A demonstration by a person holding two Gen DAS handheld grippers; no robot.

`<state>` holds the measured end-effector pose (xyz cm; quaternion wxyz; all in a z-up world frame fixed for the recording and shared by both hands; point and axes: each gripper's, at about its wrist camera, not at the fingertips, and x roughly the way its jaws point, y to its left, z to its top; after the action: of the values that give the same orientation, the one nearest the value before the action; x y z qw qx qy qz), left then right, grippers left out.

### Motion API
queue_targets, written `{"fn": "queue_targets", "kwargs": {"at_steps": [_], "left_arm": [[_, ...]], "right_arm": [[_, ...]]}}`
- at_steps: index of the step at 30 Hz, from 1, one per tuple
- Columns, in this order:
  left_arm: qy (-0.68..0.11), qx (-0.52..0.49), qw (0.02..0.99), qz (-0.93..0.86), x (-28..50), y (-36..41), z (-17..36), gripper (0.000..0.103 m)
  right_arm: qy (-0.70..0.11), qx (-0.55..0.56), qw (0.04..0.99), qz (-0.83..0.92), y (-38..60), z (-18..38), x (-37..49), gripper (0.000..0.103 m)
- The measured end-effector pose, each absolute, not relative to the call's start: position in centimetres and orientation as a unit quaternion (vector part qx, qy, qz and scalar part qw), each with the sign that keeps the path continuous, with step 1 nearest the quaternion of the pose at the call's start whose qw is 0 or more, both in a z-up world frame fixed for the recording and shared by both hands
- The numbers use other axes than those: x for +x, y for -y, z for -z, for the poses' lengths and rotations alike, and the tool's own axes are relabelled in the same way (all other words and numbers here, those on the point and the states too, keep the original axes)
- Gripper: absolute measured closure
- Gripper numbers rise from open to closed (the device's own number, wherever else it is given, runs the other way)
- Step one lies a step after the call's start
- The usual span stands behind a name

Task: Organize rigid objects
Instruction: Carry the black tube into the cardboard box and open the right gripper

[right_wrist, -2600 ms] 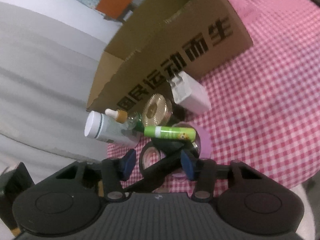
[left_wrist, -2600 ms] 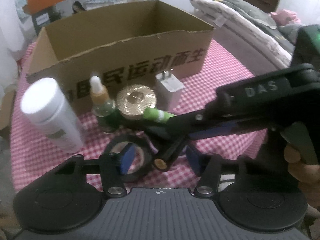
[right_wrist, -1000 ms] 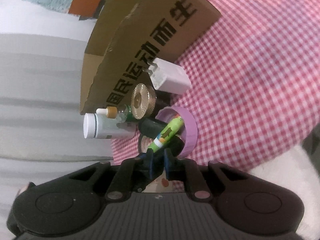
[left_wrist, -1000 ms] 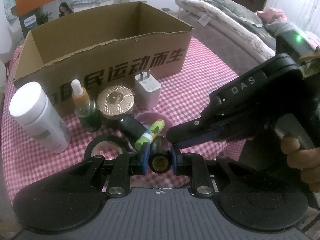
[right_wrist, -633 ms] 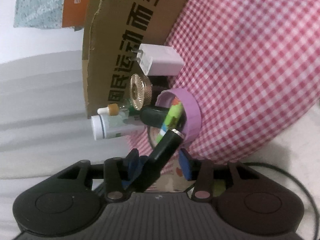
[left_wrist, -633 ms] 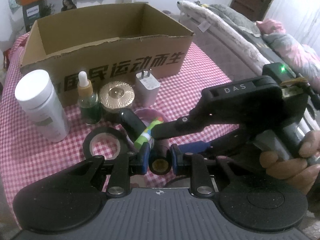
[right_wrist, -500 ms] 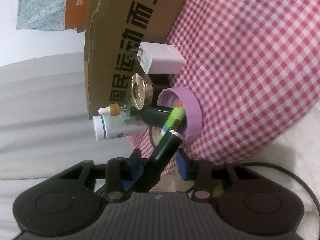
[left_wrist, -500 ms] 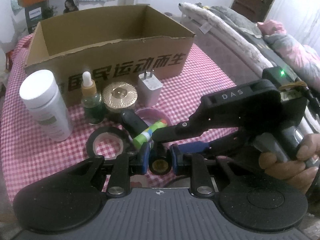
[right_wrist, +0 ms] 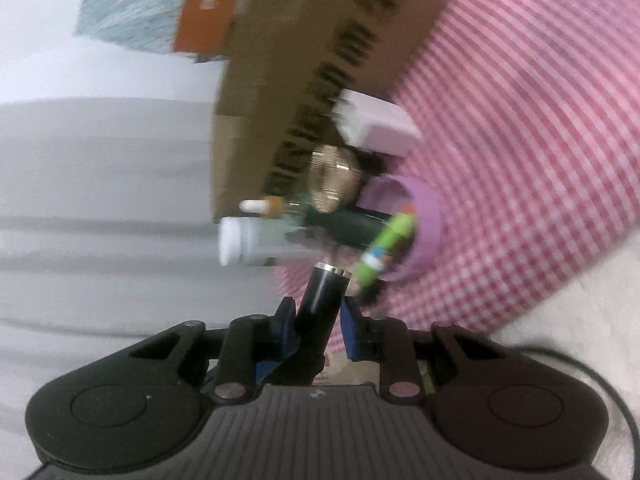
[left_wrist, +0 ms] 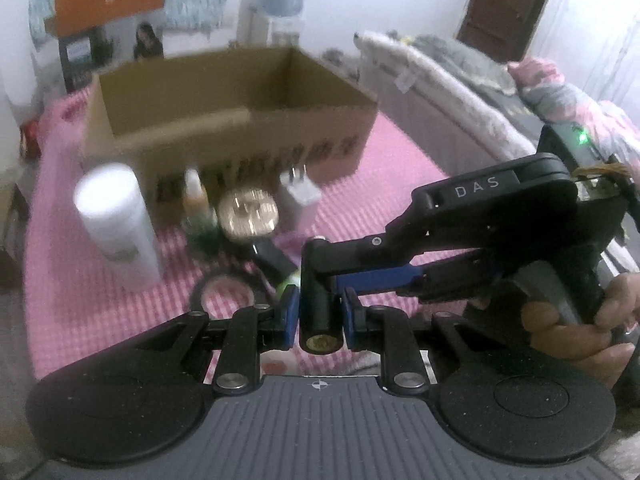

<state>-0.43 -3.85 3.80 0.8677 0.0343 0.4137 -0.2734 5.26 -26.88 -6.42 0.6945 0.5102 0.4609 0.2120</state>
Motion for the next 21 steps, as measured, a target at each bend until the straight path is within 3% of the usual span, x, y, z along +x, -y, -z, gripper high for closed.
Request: {"fn": "queue_targets", "kwargs": {"at_steps": [6,11,21], "left_arm": [[-0.358,0.039,0.899,0.247,1.4,2.4,-8.6,0.082],[-0.357,0.032,0.906,0.224,6.4,1.3,-10.8,0.082],[-0.441,0.054,0.879,0.174,20.5,1.2,-7.6,0.082]], "right_arm": [[-0.415,0.445,0.747,-0.267,25.2,-0.1,8.1,0.077],[-0.4,0.402,0.764,-0.308,23.2,-4.1,13.6,0.077],[-0.478,0.349,0.75,-0.295,19.7,-3.1,29.3,0.078]]}}
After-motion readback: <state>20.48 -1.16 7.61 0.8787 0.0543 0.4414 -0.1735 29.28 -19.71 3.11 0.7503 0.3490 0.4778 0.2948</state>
